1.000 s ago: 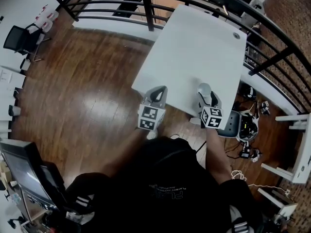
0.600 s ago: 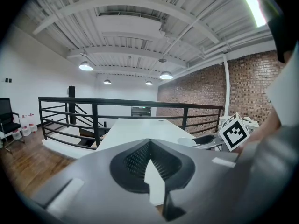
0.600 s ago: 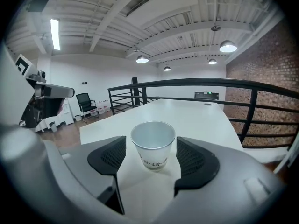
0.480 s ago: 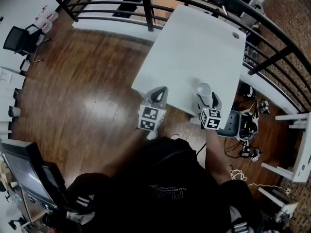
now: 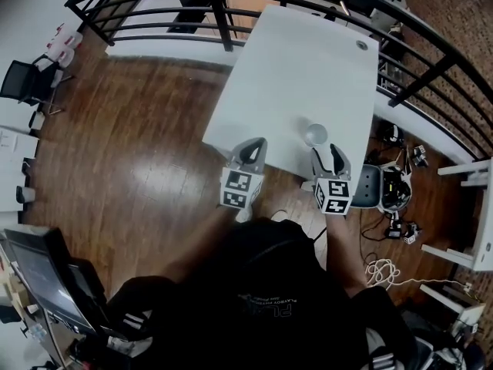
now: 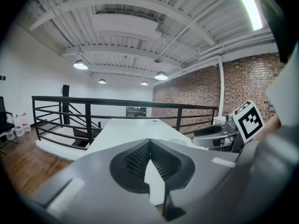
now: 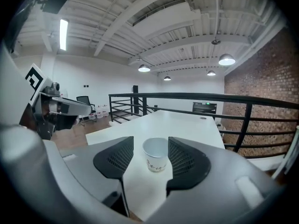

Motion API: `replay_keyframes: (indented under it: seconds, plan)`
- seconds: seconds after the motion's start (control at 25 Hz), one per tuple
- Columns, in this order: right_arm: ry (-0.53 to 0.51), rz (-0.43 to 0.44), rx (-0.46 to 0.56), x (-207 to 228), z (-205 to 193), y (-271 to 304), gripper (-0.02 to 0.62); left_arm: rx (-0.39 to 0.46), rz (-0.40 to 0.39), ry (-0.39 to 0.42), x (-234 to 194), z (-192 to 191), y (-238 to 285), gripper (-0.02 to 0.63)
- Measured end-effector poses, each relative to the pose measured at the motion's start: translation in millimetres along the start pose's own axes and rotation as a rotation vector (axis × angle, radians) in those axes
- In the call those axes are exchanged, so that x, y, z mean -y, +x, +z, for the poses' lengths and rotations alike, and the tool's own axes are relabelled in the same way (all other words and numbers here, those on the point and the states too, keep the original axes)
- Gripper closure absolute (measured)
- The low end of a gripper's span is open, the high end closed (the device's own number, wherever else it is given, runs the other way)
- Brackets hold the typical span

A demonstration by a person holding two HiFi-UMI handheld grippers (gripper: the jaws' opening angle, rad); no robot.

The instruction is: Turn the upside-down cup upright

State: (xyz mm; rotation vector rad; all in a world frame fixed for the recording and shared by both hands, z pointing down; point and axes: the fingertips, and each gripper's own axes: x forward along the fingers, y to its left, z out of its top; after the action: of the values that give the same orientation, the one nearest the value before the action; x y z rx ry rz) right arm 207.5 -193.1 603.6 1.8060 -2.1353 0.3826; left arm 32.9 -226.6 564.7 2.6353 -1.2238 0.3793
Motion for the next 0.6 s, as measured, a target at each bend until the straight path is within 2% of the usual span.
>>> replay_keyframes:
  seconds: [0.16, 0.32, 0.4, 0.6]
  plan:
    - [-0.049, -0.031, 0.03, -0.3, 10.4, -14.3, 0.467, -0.001, -0.026, 0.002, 9.8, -4.5, 3.2, 0.607]
    - [-0.046, -0.065, 0.046, 4.0, 13.6, -24.2, 0.55, 0.0, -0.045, 0.007, 18.4, -1.5, 5.7, 0.609]
    - [-0.055, -0.081, 0.04, 6.4, 10.8, -27.7, 0.581, 0.001, -0.051, 0.01, 22.4, -3.7, 7.7, 0.609]
    - [-0.042, -0.091, 0.032, -1.3, 6.6, -35.0, 0.583, 0.016, -0.055, 0.017, 24.9, 2.5, 8.4, 0.609]
